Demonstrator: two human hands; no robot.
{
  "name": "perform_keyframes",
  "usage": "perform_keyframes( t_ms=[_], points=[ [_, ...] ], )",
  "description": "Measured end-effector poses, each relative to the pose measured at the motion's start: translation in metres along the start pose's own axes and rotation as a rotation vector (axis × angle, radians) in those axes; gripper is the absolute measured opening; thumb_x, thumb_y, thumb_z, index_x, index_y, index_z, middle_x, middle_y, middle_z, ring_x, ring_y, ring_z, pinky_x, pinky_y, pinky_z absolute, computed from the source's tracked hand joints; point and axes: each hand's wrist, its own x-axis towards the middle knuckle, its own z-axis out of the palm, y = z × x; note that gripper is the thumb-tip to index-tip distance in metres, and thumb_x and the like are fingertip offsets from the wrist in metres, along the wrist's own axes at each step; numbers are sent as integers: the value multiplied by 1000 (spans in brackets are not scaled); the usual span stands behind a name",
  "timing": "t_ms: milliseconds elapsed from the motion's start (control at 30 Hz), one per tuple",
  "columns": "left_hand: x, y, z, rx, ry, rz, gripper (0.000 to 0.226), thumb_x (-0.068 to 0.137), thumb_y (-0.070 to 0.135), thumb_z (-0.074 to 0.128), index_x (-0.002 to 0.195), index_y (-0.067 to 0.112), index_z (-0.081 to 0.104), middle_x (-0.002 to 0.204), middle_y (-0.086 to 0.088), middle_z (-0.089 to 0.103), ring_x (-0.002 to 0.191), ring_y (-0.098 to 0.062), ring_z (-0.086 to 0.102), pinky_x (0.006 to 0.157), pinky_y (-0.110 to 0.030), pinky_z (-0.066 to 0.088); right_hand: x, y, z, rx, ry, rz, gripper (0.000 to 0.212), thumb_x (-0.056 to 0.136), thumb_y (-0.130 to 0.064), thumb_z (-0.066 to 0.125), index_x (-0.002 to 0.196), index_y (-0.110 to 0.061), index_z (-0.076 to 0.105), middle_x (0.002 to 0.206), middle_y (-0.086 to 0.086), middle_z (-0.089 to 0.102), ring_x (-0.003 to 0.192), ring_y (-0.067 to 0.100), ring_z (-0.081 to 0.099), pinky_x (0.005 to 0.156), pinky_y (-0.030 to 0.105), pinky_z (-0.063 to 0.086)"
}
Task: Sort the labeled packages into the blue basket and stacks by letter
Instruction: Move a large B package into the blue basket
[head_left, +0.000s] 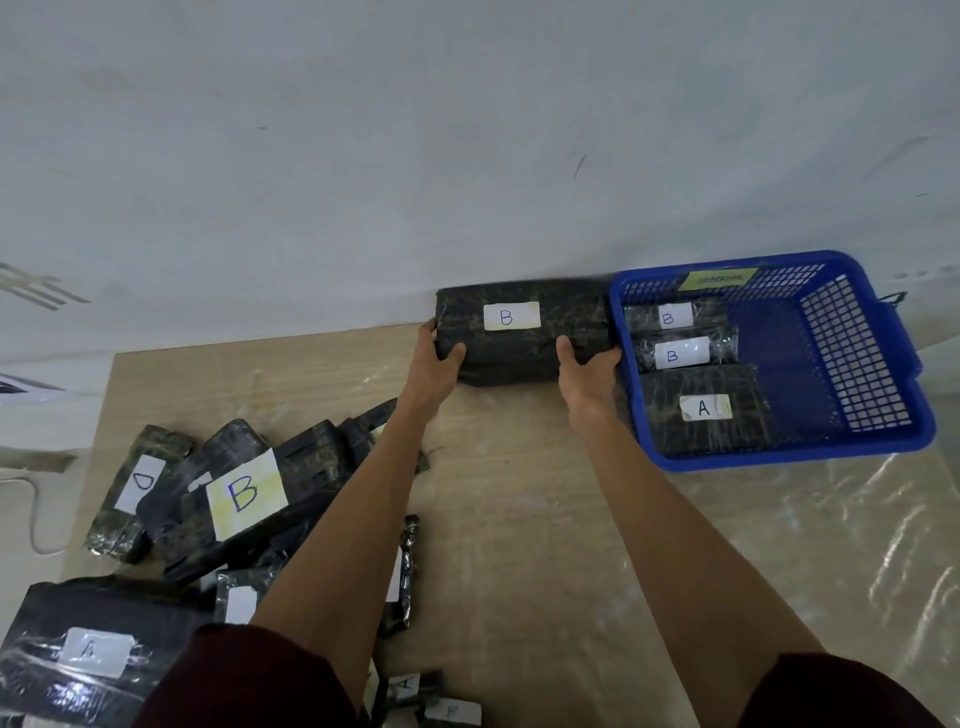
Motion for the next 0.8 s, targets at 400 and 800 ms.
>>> perform_keyframes(
  t_ms=[400, 800],
  points=[
    [-36, 16, -48, 94, 42, -8, 45, 97, 22, 64, 140, 20, 50, 140, -8, 50, 127, -25, 51, 104, -41, 48, -35, 16, 16, 101, -94, 173, 84, 91, -31, 73, 154, -7, 23, 151, 11, 43, 134, 31, 48, 111, 44, 44],
    [-90, -56, -244, 555, 182, 90, 18, 94, 9, 59, 107, 14, 71, 103, -8, 71, 93, -23, 66, 83, -35, 54, -146, 44, 135, -577, -620, -122, 40, 96, -44, 64, 120, -12, 62, 113, 5, 64, 97, 24, 67, 66, 31, 55]
  ],
)
